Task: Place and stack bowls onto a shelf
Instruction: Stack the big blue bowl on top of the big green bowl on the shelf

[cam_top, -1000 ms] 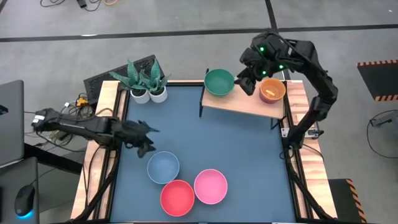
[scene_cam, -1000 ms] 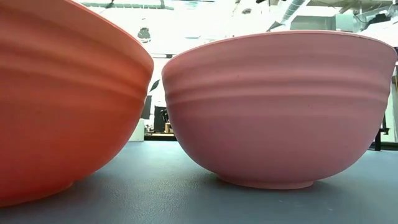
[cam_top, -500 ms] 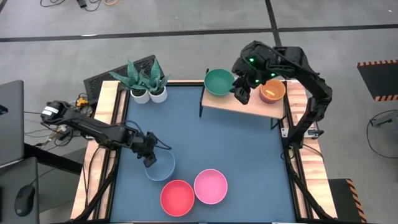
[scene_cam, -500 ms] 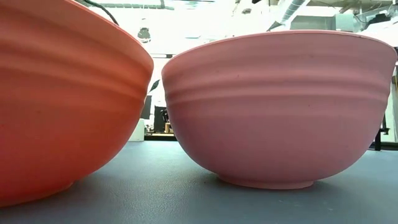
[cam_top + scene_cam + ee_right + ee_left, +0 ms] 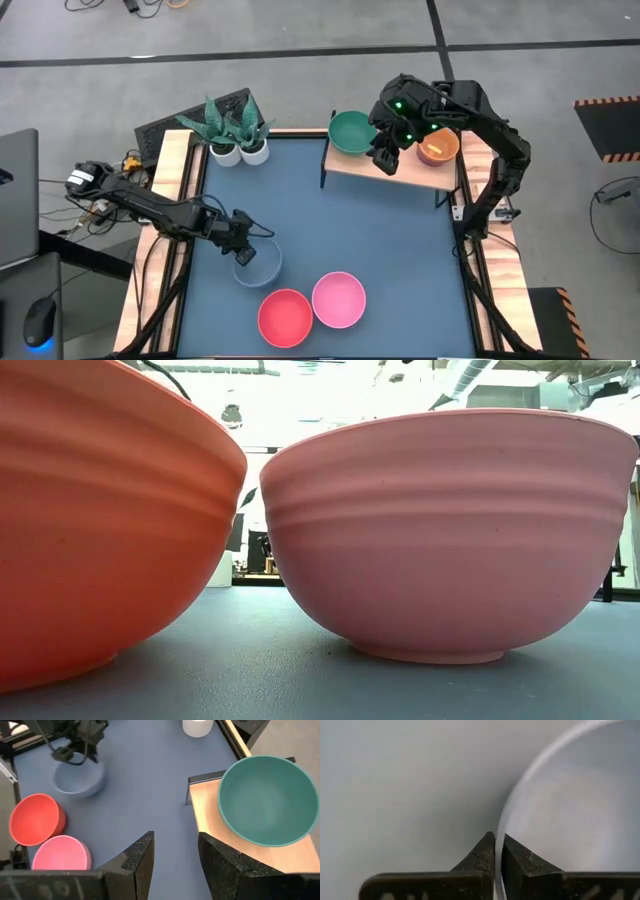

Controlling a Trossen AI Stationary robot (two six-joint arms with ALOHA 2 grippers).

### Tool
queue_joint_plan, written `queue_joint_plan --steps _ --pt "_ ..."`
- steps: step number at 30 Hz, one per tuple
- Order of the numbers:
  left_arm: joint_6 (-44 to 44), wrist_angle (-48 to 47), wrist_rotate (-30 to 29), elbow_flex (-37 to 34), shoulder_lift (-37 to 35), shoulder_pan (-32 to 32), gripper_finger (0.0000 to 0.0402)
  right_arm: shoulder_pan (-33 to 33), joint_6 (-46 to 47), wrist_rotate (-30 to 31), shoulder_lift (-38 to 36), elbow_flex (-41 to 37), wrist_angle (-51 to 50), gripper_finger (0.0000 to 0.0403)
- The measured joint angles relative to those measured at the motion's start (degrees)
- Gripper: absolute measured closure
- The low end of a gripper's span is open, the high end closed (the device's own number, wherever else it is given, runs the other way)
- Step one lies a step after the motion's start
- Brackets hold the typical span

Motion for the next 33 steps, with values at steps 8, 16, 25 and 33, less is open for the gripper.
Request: queue_joint_plan --steps 8,16,25,33 --pt "-2.29 -4.47 -15.72 7.86 -0.36 0.48 0.0401 4.62 4.36 4.05 0.29 0.0 5.29 0.0233" --pt "0.35 -6.63 -34.59 16.38 -0.37 3.59 0.0401 9.99 4.84 13.42 3.67 0.02 12.87 0.0235" --pt "12.65 -5.94 -51.12 25.33 1.23 7.26 0.0401 15.57 -3.73 21.69 12.73 -0.01 25.68 0.0235" --pt "25.43 -2.93 -56.48 30.87 4.66 7.85 0.0401 18.18 -9.2 35.58 16.87 0.09 31.42 0.0235"
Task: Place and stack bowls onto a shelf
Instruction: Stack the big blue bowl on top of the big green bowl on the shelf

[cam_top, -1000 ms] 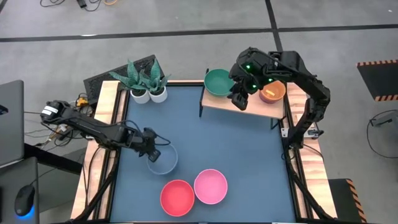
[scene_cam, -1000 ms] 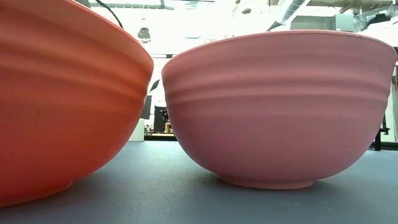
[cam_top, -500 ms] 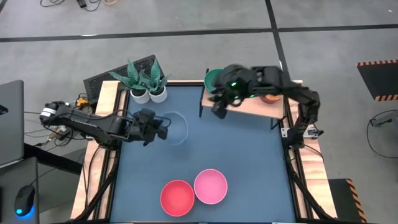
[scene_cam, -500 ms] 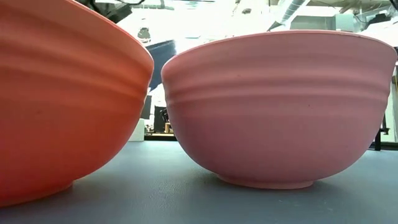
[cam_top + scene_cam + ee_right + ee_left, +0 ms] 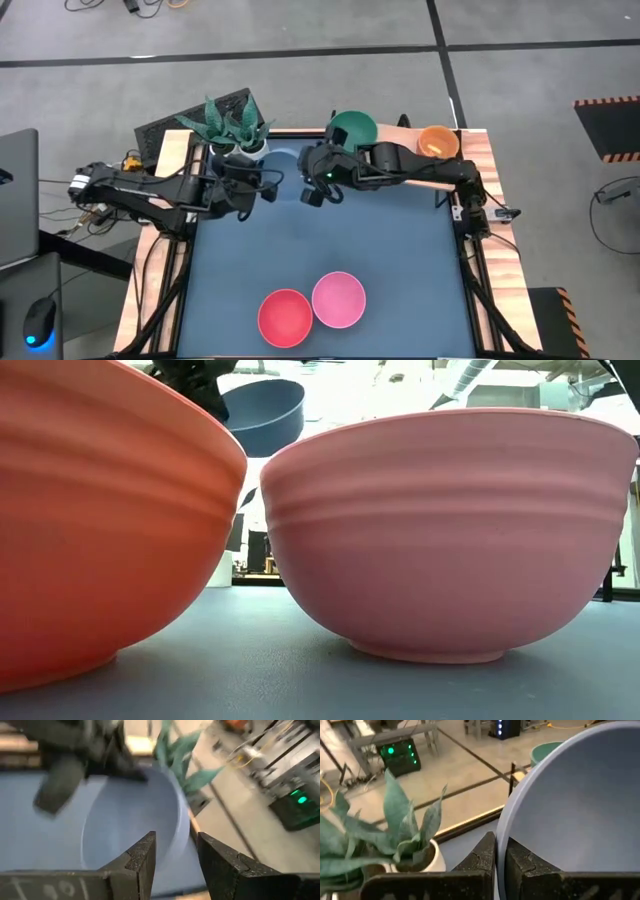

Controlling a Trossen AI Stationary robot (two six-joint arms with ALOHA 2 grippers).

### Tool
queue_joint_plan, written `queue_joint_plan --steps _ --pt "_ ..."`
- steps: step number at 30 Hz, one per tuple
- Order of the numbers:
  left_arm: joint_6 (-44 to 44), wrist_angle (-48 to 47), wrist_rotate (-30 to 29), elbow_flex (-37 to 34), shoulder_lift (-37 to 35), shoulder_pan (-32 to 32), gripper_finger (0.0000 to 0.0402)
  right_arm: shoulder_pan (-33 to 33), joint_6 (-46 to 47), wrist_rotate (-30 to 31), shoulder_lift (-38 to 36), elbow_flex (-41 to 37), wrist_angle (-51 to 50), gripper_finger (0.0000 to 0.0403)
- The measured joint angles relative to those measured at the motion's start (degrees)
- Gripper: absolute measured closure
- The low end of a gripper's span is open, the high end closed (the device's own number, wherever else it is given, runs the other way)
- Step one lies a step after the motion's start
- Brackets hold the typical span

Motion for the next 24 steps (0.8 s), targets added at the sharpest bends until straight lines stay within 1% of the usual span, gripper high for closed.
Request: queue_joint_plan --steps 1,3,5,8,14,17,22,24 --pt "1.52 1.04 -0.33 0.27 0.42 0.0 0.0401 0.05 -0.16 0.71 0.18 0.1 1.01 0.0235" --pt "4.86 3.96 -0.95 0.57 0.96 0.0 0.0401 -0.01 -0.22 1.72 0.1 -0.15 -0.57 0.0235" --pt "7.43 6.85 -1.36 0.62 1.26 0.0 0.0401 -0.15 -0.34 1.97 0.73 -0.12 0.71 0.0235" --pt "10.4 9.85 -1.37 0.62 1.27 0.0 0.0401 -0.85 0.26 2.15 0.73 -0.09 -0.48 0.0235" --pt "16.05 12.3 -1.64 0.62 1.26 -0.04 0.0401 -1.52 3.17 2.19 0.77 -0.09 -4.39 0.024" --pt "17.2 13.39 -1.46 0.62 1.25 -0.04 0.0402 -1.9 5.36 2.22 0.8 -0.09 -5.87 0.027" --pt "20.36 15.31 -0.35 0.62 1.27 -0.04 0.0401 -2.64 7.42 3.77 0.81 -0.05 -7.42 0.037" --pt "22.93 16.34 1.42 0.62 1.26 0.04 0.0399 -2.78 7.45 3.68 0.82 -0.05 -8.05 0.0372"
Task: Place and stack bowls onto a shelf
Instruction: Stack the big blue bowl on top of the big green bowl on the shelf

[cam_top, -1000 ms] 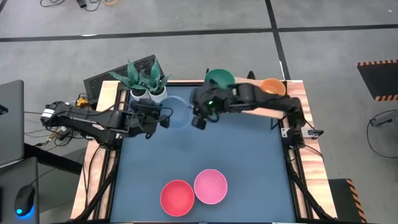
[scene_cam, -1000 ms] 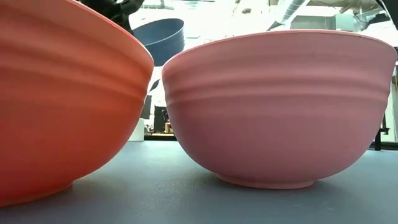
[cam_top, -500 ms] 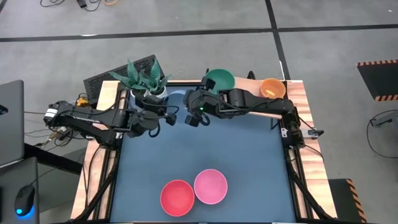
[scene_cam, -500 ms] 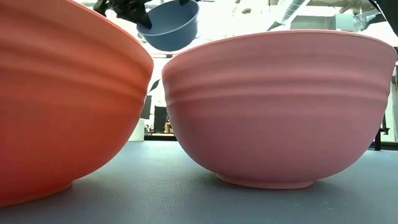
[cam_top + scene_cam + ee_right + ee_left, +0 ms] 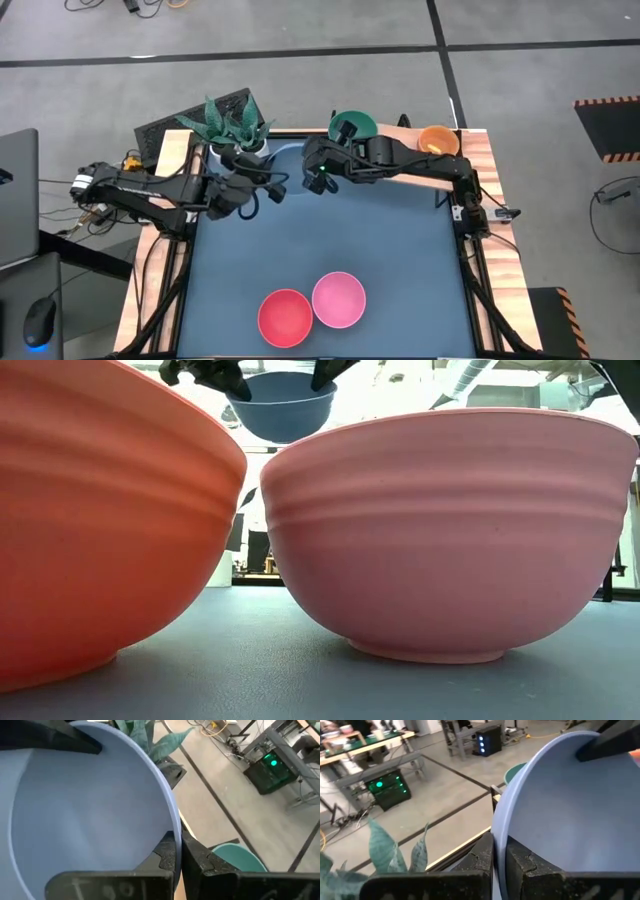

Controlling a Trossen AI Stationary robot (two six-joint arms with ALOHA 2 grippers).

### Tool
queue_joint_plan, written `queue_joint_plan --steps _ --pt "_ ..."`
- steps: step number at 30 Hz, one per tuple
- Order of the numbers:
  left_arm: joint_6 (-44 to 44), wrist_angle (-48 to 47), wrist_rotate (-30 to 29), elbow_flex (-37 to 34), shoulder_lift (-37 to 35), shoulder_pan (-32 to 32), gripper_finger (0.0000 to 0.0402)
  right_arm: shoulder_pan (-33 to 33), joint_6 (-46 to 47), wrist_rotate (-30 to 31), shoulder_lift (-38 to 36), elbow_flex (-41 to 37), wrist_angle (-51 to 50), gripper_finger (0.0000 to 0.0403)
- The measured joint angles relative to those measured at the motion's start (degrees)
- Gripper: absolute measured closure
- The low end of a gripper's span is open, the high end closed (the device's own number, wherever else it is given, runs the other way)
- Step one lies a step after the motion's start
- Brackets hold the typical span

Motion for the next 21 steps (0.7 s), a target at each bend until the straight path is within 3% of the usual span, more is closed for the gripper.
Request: queue_joint_plan --steps 5,13,17,21 --pt "2.44 0.35 2.93 0.0 -0.03 0.57 0.0366 0.06 1.07 -0.83 0.0 0.0 -1.06 0.0372" --pt "7.09 1.35 14.04 0.64 -0.52 0.99 0.0234 0.1 -0.05 -3.68 0.13 -0.07 -2.45 0.0372" --pt "9.74 0.51 15.4 2.74 -0.49 0.88 0.0181 -0.58 -0.73 -3.68 -0.02 -0.05 -4.2 0.0373" --pt "13.92 -0.35 15.88 6.58 -0.49 0.54 0.0157 -2.31 -3.38 -4.92 -0.38 -0.07 -5.85 0.0373"
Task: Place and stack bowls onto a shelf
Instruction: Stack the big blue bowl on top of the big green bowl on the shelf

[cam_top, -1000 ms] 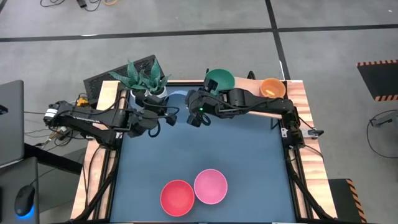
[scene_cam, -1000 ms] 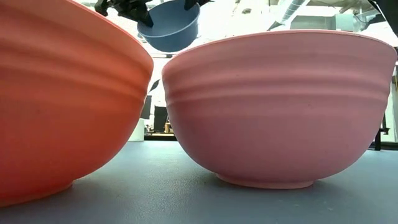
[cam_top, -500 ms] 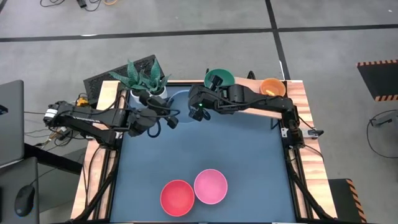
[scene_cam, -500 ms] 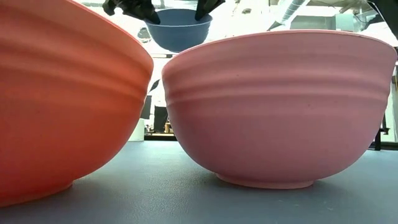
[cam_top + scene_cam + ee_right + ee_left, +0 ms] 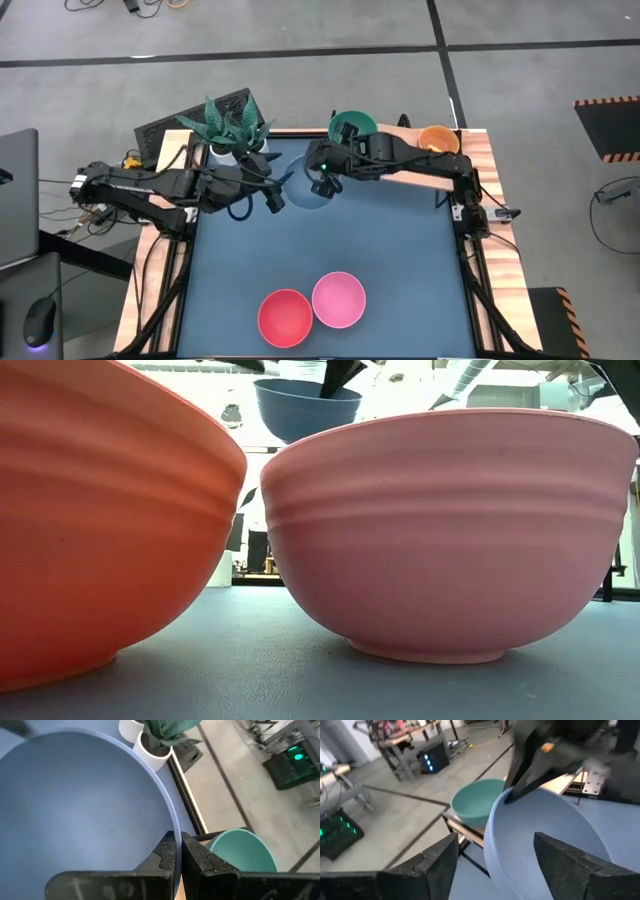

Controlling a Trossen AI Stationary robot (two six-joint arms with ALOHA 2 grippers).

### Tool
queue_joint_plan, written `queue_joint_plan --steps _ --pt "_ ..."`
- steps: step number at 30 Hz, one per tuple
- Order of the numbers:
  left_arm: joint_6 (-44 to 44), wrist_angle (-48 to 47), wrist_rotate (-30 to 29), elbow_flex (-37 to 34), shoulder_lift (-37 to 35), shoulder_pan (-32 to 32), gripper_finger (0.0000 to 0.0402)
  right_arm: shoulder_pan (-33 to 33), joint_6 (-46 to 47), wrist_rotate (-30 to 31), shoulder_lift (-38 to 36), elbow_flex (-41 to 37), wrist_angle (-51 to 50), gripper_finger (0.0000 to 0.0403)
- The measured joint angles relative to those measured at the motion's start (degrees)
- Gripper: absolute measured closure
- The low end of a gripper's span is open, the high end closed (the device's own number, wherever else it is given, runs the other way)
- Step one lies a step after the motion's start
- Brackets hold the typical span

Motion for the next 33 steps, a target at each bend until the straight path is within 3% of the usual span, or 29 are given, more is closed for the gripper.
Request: queue_joint_plan --steps 8,14,20,26,33 --pt "2.6 -8.32 -0.13 10.63 -0.09 -0.27 0.0153 -9.28 -4.86 -9.43 -5.12 0.0 -1.43 0.0373" --pt "2.3 -11.19 -0.11 14.38 -0.11 -0.97 0.0153 -24.51 -0.84 -23.53 -12.4 0.13 -1.96 0.0373" --pt "1.97 -12.47 2.88 14.43 -0.11 -1.23 0.0154 -40.42 5.71 -31.51 -11.91 0.0 -5.84 0.0373" --pt "0.84 -14.29 2.5 14.43 -0.09 -1.28 0.0156 -44.49 5.6 -44.28 -7.15 0.0 -5.38 0.0373" --pt "-2.13 -17.88 2.47 14.43 -0.09 -1.25 0.0157 -44.19 2.15 -45.19 -2.37 0.01 -10.99 0.0373"
